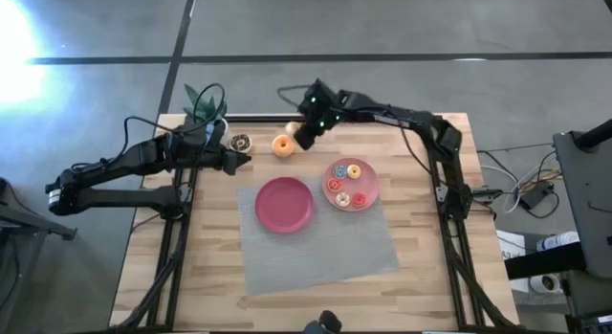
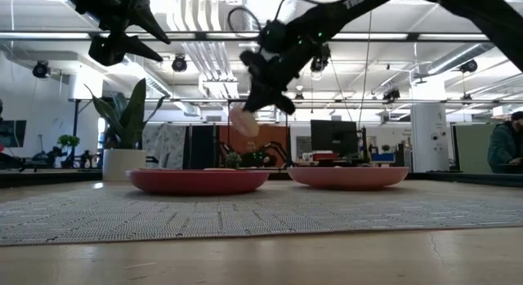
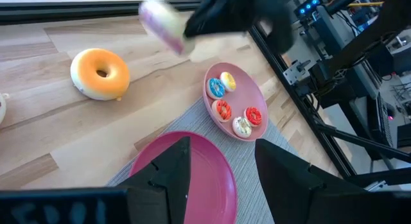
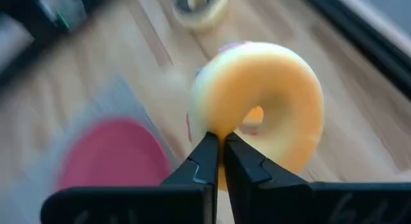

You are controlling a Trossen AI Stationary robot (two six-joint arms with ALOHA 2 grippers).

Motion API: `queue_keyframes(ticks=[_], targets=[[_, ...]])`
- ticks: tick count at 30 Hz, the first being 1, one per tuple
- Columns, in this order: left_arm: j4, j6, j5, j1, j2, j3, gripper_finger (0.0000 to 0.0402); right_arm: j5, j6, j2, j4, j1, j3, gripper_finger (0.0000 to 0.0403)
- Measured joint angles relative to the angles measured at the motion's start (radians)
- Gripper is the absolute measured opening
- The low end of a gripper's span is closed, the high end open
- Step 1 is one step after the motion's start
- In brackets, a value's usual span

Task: Pick & Place donuts
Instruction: Put the big pink donut on the pink plate

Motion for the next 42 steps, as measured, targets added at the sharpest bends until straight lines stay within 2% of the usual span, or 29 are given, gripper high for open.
queue_keyframes(ticks=[14, 18, 22, 28, 32, 37, 39, 42], targets=[[0.0, -0.001, 0.0, 0.0, 0.001, 0.0, 0.0147, -0.02, 0.466, -0.132, 0.361, 0.024, -0.041, 0.0009], [0.0, -0.001, 0.0, 0.0, 0.002, 0.0, 0.0147, 0.036, 0.549, -0.153, 0.482, 0.069, -0.08, 0.0009], [-0.002, -0.001, 0.0, 0.0, 0.008, 0.0, 0.0147, 0.108, 0.604, -0.188, 0.644, 0.108, -0.176, 0.0009], [0.0, -0.001, 0.0, 0.001, 0.019, 0.0, 0.0147, 0.122, 0.738, -0.252, 0.979, 0.141, -0.403, 0.0009], [-0.001, -0.001, 0.0, 0.0, 0.02, 0.0, 0.0147, 0.167, 0.78, -0.299, 1.042, 0.157, -0.524, 0.0009], [0.0, -0.001, 0.0, 0.0, 0.02, 0.0, 0.0147, 0.189, 0.778, -0.364, 1.051, 0.176, -0.611, 0.0009], [-0.001, -0.001, 0.0, 0.0, 0.02, 0.0, 0.0147, 0.18, 0.779, -0.387, 1.05, 0.184, -0.639, 0.0009], [-0.001, -0.001, 0.0, 0.0, 0.022, 0.0, 0.0147, 0.109, 0.795, -0.416, 1.059, 0.19, -0.675, 0.0009]])
